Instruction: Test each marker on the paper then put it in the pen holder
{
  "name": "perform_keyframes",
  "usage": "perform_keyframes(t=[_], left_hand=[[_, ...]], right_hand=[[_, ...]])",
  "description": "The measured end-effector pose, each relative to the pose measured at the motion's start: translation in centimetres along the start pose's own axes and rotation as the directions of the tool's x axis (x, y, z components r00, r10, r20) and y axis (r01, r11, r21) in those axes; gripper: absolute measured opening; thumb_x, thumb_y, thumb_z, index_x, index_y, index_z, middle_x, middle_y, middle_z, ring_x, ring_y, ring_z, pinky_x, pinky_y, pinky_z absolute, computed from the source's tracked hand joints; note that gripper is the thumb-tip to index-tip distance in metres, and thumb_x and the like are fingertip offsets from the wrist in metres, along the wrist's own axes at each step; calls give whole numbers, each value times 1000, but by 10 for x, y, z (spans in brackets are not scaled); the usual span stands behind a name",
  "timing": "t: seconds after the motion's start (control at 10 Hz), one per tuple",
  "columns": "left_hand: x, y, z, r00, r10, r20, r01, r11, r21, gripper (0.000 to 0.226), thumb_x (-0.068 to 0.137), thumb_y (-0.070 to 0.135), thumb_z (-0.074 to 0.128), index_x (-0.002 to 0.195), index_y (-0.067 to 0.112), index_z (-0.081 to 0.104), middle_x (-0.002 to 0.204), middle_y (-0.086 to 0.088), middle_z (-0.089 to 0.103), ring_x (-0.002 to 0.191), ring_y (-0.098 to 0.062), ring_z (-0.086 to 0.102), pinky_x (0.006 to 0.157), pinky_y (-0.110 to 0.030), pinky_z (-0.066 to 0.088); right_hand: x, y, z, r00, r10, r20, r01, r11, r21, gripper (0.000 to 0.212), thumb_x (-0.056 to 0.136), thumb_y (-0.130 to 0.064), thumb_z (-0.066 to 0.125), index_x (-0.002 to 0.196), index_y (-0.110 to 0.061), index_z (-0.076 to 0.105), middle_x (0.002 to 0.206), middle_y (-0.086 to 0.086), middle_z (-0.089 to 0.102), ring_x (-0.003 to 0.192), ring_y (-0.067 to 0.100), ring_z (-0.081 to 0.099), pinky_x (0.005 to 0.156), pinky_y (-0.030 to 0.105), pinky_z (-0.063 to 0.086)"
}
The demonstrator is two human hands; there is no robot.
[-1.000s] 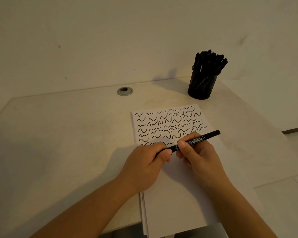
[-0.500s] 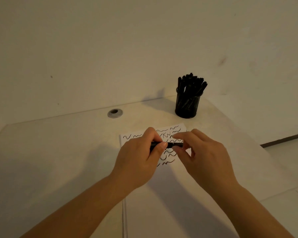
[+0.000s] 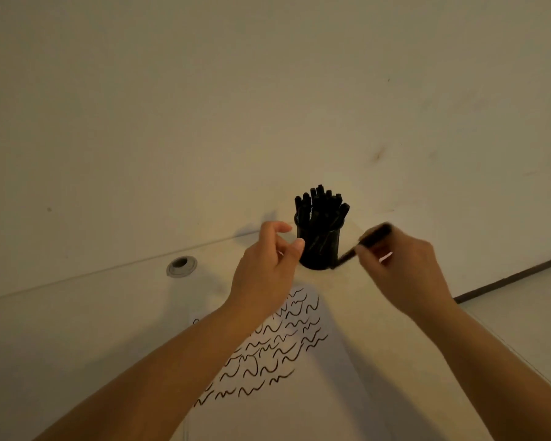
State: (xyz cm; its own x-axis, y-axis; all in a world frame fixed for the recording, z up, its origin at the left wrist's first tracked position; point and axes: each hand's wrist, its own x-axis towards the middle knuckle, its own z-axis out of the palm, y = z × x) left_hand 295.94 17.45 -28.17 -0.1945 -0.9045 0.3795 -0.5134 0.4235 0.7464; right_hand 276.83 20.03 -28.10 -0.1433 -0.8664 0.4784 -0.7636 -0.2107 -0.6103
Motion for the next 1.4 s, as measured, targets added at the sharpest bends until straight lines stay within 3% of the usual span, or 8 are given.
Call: perform_keyframes(t=[0.1, 0.2, 0.3, 0.6, 0.8, 1.0, 1.2, 1.4], left_hand=[[37, -22, 21, 966, -257, -2, 256, 961, -104, 32, 87, 27, 57, 115, 21, 41, 94, 11, 57, 80, -3, 54, 60, -16, 38], [60, -41, 43, 927, -368, 64, 374, 917, -140, 60, 79, 23, 68, 129, 16, 35, 124, 0, 50, 101, -9, 52, 76, -18, 39], [71, -53, 61, 934, -339, 111, 345, 938, -37, 81, 72, 29, 75, 136, 14, 29, 138, -4, 41, 123, -19, 43, 91, -26, 35], [77, -59, 94, 968, -248, 29, 247, 940, -235, 95, 63, 31, 81, 135, 23, 20, 132, 0, 49, 107, -10, 51, 80, -15, 40], [86, -69, 98, 966, -257, 28, 258, 953, -160, 90, 61, 35, 81, 131, 21, 27, 123, 0, 57, 106, -16, 58, 75, -17, 42], [87, -71, 97, 963, -265, 49, 270, 947, -172, 84, 59, 39, 81, 125, 25, 31, 106, 12, 55, 88, -4, 52, 63, -7, 37], [84, -75, 98, 965, -260, 39, 262, 941, -215, 83, 60, 39, 81, 125, 27, 32, 105, 16, 52, 89, -1, 52, 63, -6, 36], [74, -71, 94, 962, -261, 84, 274, 937, -219, 83, 67, 27, 79, 134, 23, 29, 133, 4, 47, 117, -13, 49, 86, -20, 39]], right_hand=[[27, 7, -6, 985, 156, -78, -135, 964, 230, 9, 84, -26, 59, 78, -30, 54, 73, -10, 65, 67, 6, 63, 58, 20, 47], [49, 9, -5, 963, 231, -137, -170, 920, 353, 11, 84, -24, 57, 75, -31, 55, 72, -11, 66, 65, 8, 67, 60, 25, 52], [65, 10, -2, 948, 263, -179, -170, 894, 414, 12, 84, -21, 55, 76, -30, 55, 72, -11, 66, 64, 2, 67, 63, 25, 56], [76, 20, 26, 967, 214, -138, -154, 923, 353, 16, 82, -21, 59, 79, -34, 50, 78, -7, 67, 73, 8, 67, 71, 27, 54], [76, 25, 41, 976, 123, -181, -79, 969, 232, 50, 79, -22, 68, 118, -31, 37, 78, -17, 61, 69, -6, 60, 54, 7, 41], [80, 34, 60, 987, 64, -147, -50, 994, 96, 54, 77, -21, 69, 123, -27, 40, 97, -8, 61, 77, 8, 59, 66, 24, 46], [72, 48, 77, 985, 111, -135, -99, 991, 92, 50, 81, -20, 67, 125, -24, 46, 108, -3, 63, 75, 7, 56, 71, 25, 44], [69, 51, 65, 996, 71, -62, -72, 997, -17, 52, 90, -30, 55, 138, -24, 35, 132, -3, 51, 107, 16, 54, 86, 30, 41]])
